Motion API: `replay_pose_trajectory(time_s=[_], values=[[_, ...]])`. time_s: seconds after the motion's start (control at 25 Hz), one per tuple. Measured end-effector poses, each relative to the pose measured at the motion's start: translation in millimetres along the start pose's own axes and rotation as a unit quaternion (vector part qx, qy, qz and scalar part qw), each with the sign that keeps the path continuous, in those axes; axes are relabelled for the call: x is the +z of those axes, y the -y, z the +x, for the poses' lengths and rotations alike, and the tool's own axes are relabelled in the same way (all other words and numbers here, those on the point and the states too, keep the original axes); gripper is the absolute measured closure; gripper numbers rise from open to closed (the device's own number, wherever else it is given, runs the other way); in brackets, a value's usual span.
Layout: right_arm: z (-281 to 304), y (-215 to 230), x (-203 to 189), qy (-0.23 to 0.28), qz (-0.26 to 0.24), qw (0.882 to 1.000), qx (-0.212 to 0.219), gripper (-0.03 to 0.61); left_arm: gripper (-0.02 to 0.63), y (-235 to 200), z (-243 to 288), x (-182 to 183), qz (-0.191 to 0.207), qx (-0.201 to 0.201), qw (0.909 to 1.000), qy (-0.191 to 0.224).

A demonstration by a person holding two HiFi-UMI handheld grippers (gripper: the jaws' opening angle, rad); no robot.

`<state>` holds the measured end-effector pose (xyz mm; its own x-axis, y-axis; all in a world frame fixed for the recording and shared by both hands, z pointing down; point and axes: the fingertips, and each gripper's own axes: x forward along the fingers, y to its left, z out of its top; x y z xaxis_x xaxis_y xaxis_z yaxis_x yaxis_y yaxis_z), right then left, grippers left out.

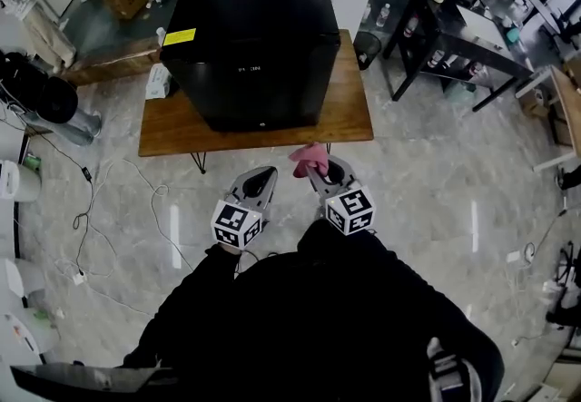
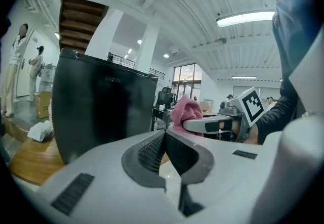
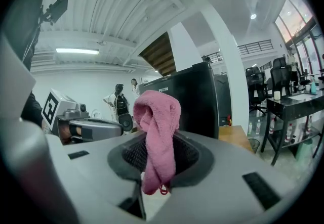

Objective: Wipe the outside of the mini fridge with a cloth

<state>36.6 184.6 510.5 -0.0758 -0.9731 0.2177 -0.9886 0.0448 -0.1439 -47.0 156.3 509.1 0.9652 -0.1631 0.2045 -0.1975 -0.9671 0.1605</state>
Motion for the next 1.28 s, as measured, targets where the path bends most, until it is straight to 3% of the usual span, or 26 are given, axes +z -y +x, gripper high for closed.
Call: replay_pose_trajectory(time_s=[0.16, 0.28, 0.56, 0.76, 1.04, 1.28], values=[[-8.4, 47.7, 13.9, 0.012, -0.001, 1.000, -0.026, 0.477, 0.607, 11.5, 31.8, 15.0, 0.010, 0.005, 0.9999, 0.010], [-3.7, 90.5, 22.2, 0.015, 0.003, 1.000, -0.020, 0.476, 0.607, 15.0, 67.0, 27.5, 0.017, 0.019, 0.9995, 0.016], [19.6, 197.8, 89.7, 0.059, -0.008, 0.995, 0.079, 0.477, 0.607, 30.1, 174.0, 85.5, -0.002, 0.051, 0.9973, 0.053], [49.2, 278.8, 142.7, 0.099, 0.009, 0.988, 0.115, 0.477, 0.607, 36.9, 248.8, 125.7, 0.002, 0.079, 0.9940, 0.076], [93.8, 293.5, 198.6, 0.145, 0.033, 0.973, 0.176, 0.477, 0.607, 33.1, 280.0, 154.3, 0.017, 0.123, 0.9867, 0.106], [119.7, 283.5, 213.6, 0.153, 0.043, 0.962, 0.220, 0.479, 0.607, 24.4, 286.2, 169.2, 0.017, 0.166, 0.9779, 0.126]])
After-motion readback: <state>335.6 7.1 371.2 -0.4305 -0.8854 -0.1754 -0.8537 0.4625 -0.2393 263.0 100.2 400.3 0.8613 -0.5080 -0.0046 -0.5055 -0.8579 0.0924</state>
